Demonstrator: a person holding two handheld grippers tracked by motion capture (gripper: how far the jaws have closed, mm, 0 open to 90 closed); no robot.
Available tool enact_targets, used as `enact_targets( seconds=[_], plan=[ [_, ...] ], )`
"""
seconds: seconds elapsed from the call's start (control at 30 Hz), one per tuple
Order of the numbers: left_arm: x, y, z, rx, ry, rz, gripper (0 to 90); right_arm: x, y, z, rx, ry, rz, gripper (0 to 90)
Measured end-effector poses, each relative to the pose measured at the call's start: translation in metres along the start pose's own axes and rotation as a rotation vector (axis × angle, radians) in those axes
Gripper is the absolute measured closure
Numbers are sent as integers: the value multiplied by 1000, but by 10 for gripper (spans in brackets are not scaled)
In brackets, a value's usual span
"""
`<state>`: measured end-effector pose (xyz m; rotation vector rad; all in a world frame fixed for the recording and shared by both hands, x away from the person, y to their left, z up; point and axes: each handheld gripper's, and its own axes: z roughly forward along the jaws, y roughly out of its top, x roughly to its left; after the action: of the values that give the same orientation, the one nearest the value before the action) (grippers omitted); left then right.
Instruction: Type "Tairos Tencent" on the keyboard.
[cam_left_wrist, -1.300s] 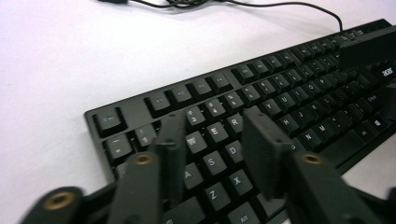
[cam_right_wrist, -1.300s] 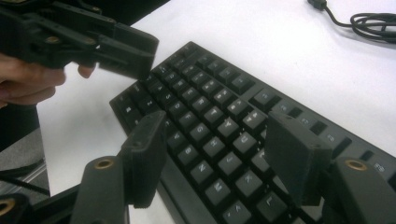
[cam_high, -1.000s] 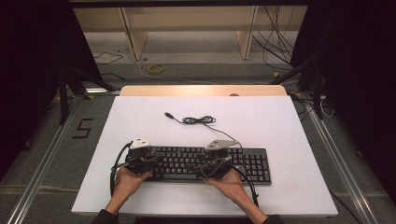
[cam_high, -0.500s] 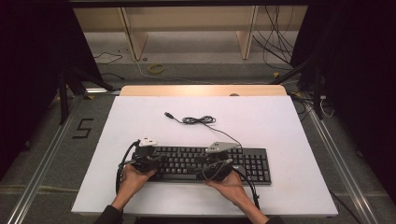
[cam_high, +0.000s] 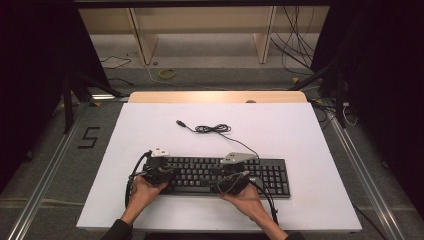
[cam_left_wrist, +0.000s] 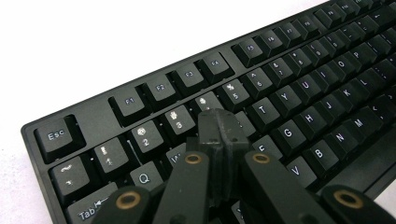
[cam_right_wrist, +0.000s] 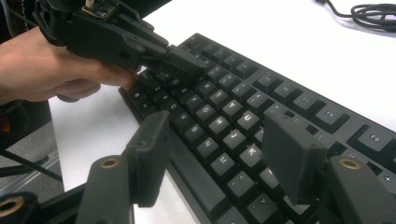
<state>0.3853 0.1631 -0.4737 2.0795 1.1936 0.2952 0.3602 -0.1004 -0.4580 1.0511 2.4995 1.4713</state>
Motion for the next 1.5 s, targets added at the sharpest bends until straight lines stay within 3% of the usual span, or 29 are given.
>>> enact_targets(
  seconds=[0.3,0.53,0.73,0.93,1.2,1.5],
  plan=[
    [1,0,-6,-30,6,-21,886,0,0,0,-3,-6,-3,446],
    [4,-1,-21,-94,-29,-44,786,0,0,0,-6,-11,-10,475],
    [3,-7,-29,-121,-64,-70,676,2,1,5,9,-19,-22,578],
    [2,-10,-37,-139,-66,-74,550,5,4,10,18,-18,-31,730],
    [1,-16,-46,-164,-66,-73,448,8,5,25,68,-20,-40,883],
    [2,-22,-52,-188,-63,-80,391,8,3,38,112,-30,-53,900]
  ],
)
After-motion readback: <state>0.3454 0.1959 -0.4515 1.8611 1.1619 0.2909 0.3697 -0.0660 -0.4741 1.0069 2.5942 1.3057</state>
